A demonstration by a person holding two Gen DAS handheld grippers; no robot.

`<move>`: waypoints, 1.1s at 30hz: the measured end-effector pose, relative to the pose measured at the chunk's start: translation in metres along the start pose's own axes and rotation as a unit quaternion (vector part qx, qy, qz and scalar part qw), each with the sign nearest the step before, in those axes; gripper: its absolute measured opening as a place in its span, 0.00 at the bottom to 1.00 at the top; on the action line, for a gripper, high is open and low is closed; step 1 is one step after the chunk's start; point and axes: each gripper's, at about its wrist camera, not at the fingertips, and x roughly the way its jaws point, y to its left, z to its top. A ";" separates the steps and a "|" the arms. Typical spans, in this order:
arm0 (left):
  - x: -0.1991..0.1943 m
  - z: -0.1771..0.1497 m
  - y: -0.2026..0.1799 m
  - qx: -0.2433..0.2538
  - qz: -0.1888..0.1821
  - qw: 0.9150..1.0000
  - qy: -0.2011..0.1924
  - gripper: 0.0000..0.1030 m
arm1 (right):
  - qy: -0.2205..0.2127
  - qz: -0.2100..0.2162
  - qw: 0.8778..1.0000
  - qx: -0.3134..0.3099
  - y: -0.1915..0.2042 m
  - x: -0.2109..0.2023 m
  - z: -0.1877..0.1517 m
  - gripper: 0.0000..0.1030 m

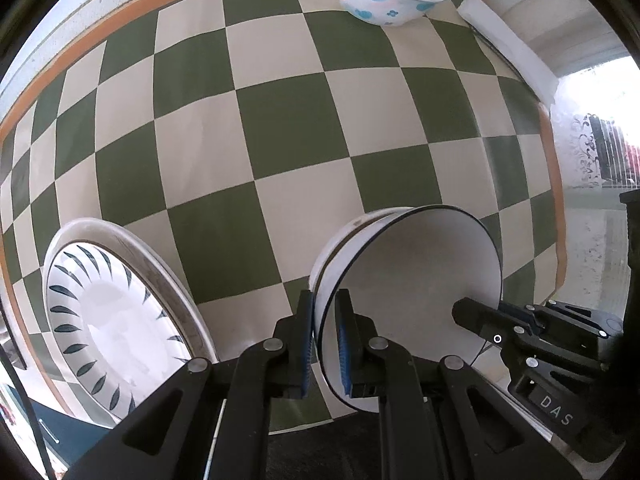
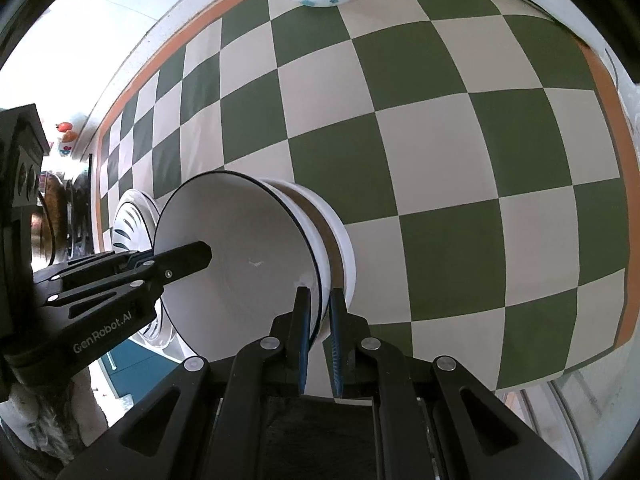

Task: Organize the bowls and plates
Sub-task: 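Lower the held bowls into the black-rimmed white bowl with both grippers, then open both grippers and regrasp the rim of the nested bowl stack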

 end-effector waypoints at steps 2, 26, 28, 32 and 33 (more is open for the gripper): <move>0.002 0.000 0.000 0.003 0.004 1.000 0.003 0.09 | 0.008 0.003 1.000 0.005 0.000 0.003 0.001 0.11; 0.008 0.002 -0.004 0.008 0.011 1.000 0.009 0.09 | 0.037 0.004 0.999 0.014 0.000 0.000 0.006 0.17; 0.002 0.002 0.000 0.004 0.008 1.000 0.008 0.09 | 0.035 0.017 0.999 0.017 -0.004 -0.007 0.008 0.17; -0.018 0.009 0.008 -0.011 0.001 1.000 -0.007 0.10 | 0.010 0.037 0.999 0.030 -0.013 -0.036 0.022 0.17; -0.027 0.015 0.009 -0.016 -0.001 1.000 -0.017 0.10 | 0.004 0.039 0.999 0.033 -0.015 -0.041 0.025 0.17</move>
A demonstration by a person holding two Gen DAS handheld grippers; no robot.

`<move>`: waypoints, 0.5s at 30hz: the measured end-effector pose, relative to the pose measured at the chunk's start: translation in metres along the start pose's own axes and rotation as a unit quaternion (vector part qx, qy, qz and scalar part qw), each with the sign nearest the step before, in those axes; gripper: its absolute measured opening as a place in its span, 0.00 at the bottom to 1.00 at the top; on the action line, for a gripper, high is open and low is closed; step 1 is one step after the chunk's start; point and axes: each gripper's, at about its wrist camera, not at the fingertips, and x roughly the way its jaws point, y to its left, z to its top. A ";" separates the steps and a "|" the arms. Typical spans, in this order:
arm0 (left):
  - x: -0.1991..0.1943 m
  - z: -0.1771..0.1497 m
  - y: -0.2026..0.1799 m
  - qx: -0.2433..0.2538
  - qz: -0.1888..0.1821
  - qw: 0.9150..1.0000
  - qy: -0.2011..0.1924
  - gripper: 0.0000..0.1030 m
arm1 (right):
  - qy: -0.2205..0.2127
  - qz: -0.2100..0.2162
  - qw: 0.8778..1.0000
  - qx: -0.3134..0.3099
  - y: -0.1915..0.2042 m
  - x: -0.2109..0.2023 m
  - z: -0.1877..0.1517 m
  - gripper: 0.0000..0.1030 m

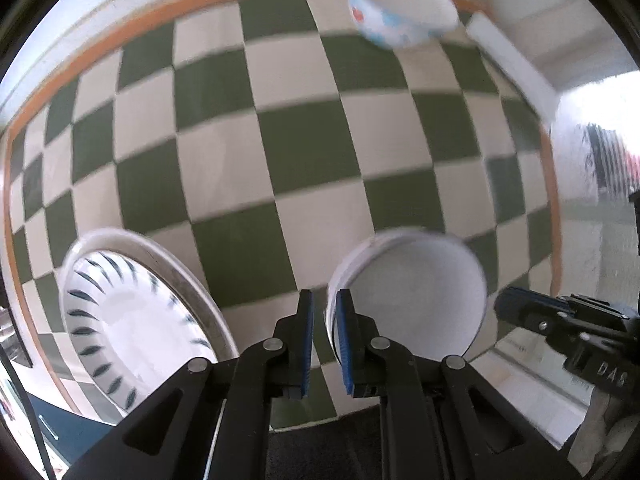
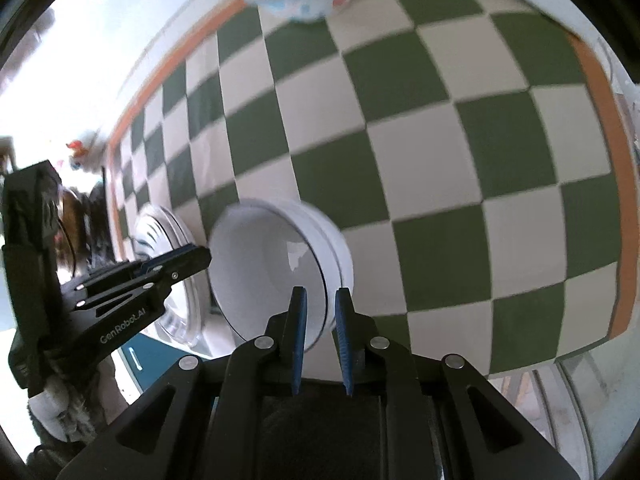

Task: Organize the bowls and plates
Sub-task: 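Open both grippers and regrasp the rim of the nested bowl stack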

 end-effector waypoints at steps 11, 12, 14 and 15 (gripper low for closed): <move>-0.036 0.117 -0.009 -0.037 -0.042 0.997 -0.057 0.24 | -0.081 0.023 0.996 0.020 -0.005 -0.046 0.115 0.31; -0.033 0.132 -0.009 -0.041 -0.044 0.997 -0.057 0.24 | -0.086 0.019 0.996 0.024 -0.006 -0.046 0.129 0.31; -0.028 0.159 -0.007 -0.048 -0.044 0.996 -0.055 0.24 | -0.091 0.017 0.995 0.030 -0.008 -0.043 0.152 0.31; -0.023 0.175 -0.006 -0.054 -0.045 0.996 -0.053 0.24 | -0.092 0.015 0.995 0.032 -0.009 -0.041 0.162 0.31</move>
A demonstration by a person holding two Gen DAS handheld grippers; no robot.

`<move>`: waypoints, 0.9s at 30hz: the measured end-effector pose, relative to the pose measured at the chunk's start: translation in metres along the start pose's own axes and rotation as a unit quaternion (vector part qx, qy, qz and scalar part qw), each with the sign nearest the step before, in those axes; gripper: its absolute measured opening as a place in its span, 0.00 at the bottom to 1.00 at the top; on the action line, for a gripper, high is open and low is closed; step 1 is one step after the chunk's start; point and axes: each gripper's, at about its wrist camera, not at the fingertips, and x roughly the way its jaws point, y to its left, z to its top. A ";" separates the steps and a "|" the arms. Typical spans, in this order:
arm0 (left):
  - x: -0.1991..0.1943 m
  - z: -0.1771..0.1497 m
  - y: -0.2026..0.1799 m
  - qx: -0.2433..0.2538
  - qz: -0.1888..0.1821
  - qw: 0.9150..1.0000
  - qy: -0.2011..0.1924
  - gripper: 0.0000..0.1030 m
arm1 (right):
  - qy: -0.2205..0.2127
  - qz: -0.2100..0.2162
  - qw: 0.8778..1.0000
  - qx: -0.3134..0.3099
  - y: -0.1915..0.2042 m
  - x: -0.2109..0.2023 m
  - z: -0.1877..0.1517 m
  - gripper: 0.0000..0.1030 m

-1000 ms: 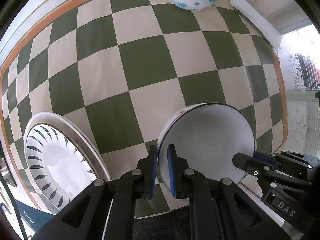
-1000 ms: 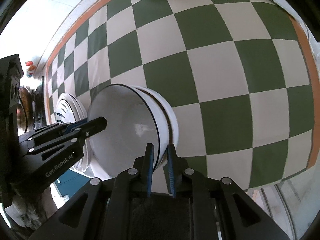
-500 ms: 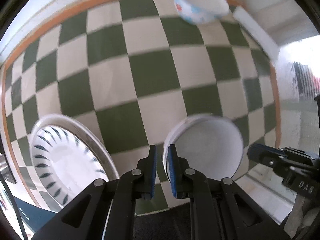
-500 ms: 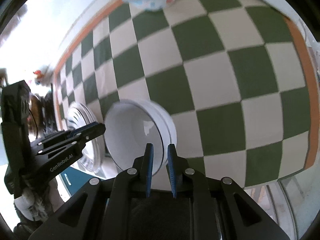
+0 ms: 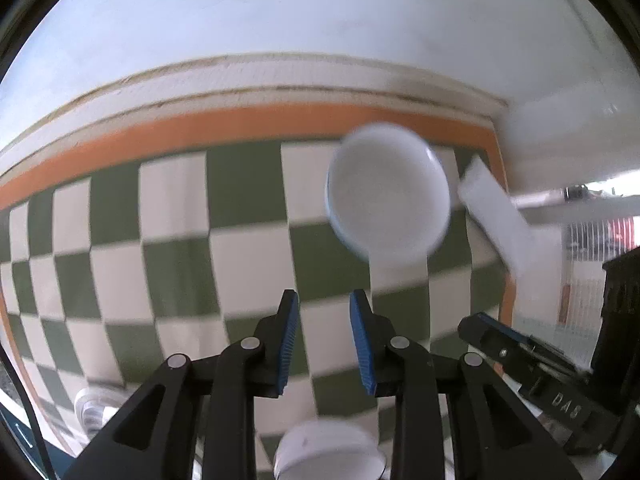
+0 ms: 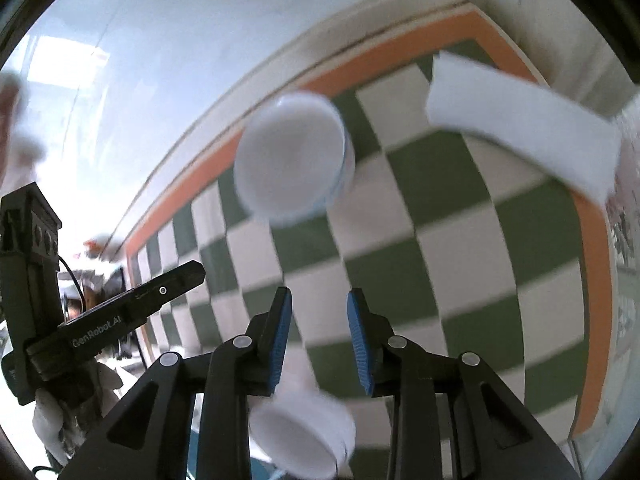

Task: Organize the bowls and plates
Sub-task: 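Open both grippers and regrasp the rim of the nested bowl stack, then carry the bowl stack with both grippers over the blue-dot bowl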

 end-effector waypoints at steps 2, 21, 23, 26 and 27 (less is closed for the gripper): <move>0.010 0.017 0.000 -0.004 -0.001 1.000 0.004 0.24 | -0.002 -0.008 1.000 0.002 0.001 0.010 0.023 0.31; 0.075 0.068 -0.006 0.008 0.014 0.999 0.041 0.08 | 0.021 -0.077 0.997 -0.015 -0.001 0.070 0.092 0.09; 0.075 0.070 -0.009 0.013 0.020 0.999 0.038 0.08 | 0.018 -0.082 0.996 -0.020 0.002 0.070 0.091 0.09; 0.070 0.066 -0.012 0.019 0.025 0.999 0.033 0.08 | 0.016 -0.086 0.996 -0.028 0.005 0.068 0.089 0.08; 0.068 0.064 -0.012 0.019 0.025 0.999 0.031 0.08 | 0.016 -0.085 0.996 -0.029 0.006 0.067 0.089 0.08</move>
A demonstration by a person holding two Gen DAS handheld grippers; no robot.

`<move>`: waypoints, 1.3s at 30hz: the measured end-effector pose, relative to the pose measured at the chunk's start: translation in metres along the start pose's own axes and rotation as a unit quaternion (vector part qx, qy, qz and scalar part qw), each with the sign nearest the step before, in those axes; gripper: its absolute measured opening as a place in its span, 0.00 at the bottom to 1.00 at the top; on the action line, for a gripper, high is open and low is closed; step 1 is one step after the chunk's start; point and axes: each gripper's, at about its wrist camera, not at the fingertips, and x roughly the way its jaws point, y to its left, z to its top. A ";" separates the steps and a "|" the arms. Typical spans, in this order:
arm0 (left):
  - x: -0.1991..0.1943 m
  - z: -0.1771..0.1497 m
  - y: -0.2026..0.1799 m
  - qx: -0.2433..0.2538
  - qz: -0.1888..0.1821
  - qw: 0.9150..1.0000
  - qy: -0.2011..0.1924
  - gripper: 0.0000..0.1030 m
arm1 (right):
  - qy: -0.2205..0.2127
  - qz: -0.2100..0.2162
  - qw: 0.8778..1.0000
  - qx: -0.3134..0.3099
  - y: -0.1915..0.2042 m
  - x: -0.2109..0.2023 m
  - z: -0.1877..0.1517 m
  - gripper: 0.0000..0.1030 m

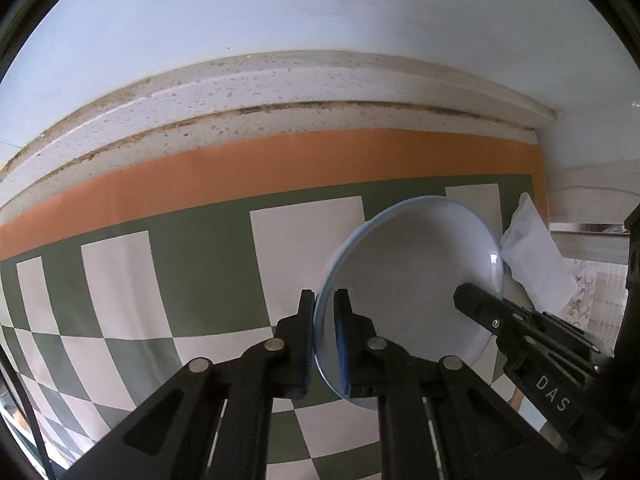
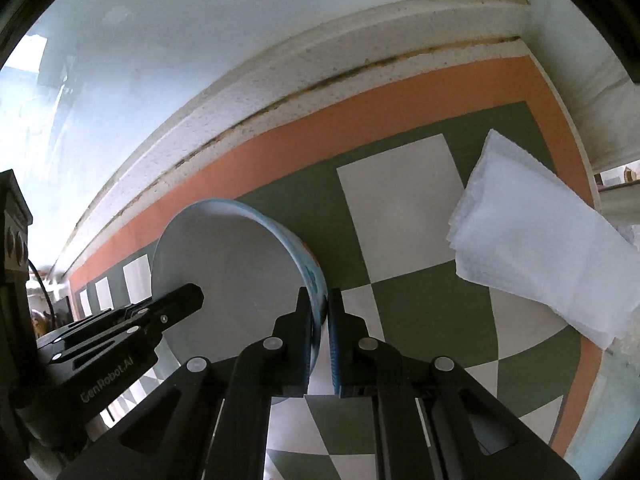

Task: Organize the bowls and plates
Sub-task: 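Carry the bowl stack with both grippers over the blue-dot bowl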

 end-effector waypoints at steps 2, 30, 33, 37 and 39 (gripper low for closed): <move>-0.004 -0.004 -0.001 0.003 0.001 1.000 -0.003 0.08 | -0.001 -0.001 1.000 -0.005 0.006 -0.004 0.002 0.08; -0.129 -0.177 0.008 0.062 -0.008 0.996 -0.068 0.08 | -0.049 0.033 0.997 -0.044 0.044 -0.111 -0.183 0.08; -0.129 -0.199 0.012 0.065 -0.009 0.996 -0.065 0.08 | -0.045 0.037 0.997 -0.043 0.043 -0.113 -0.211 0.08; -0.123 -0.225 0.018 0.068 -0.010 0.996 -0.054 0.08 | -0.034 0.039 0.998 -0.043 0.042 -0.107 -0.240 0.08; -0.119 -0.238 0.021 0.067 -0.012 0.997 -0.045 0.08 | -0.026 0.038 0.998 -0.043 0.040 -0.101 -0.254 0.08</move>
